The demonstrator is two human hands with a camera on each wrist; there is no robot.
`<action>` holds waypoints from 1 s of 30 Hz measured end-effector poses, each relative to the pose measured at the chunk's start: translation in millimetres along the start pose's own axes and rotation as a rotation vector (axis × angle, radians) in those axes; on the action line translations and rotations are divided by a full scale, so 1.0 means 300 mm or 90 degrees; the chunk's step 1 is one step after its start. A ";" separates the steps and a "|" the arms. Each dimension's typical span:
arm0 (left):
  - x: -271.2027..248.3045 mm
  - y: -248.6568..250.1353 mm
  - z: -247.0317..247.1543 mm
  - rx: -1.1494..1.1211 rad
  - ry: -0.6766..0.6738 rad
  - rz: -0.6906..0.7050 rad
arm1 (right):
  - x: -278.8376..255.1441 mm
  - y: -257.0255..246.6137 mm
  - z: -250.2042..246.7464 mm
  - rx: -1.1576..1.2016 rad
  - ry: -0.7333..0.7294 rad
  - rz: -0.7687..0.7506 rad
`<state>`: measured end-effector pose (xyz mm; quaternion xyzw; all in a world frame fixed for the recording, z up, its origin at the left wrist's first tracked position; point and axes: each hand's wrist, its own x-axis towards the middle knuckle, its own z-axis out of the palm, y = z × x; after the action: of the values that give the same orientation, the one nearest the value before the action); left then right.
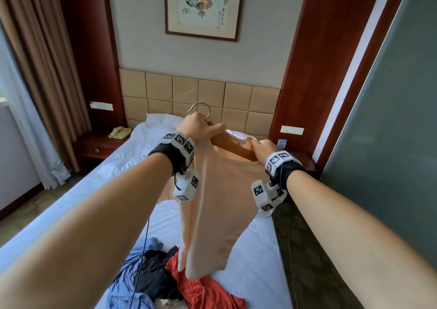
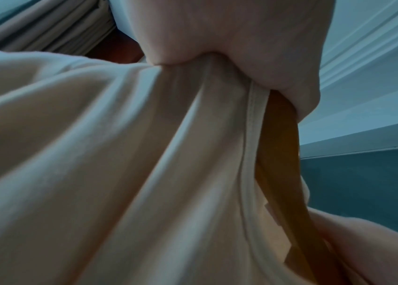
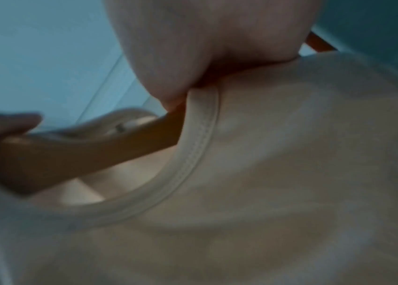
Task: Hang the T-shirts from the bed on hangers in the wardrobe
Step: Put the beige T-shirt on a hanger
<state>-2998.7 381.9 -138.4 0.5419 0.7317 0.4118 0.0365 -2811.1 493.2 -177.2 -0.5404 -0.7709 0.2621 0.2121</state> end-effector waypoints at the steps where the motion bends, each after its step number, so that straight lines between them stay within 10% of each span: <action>1: 0.003 -0.010 0.000 -0.007 -0.003 -0.001 | -0.013 -0.038 0.016 -0.032 -0.018 -0.031; 14: 0.125 -0.190 -0.100 -0.057 -0.009 -0.040 | -0.057 -0.247 0.147 -0.045 -0.066 -0.313; 30: 0.205 -0.448 -0.220 -0.179 -0.100 -0.079 | -0.013 -0.411 0.331 -0.180 0.176 -0.150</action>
<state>-3159.3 385.6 -157.1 0.5157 0.6939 0.4634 0.1945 -2959.4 437.7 -175.8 -0.5016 -0.8215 0.0486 0.2668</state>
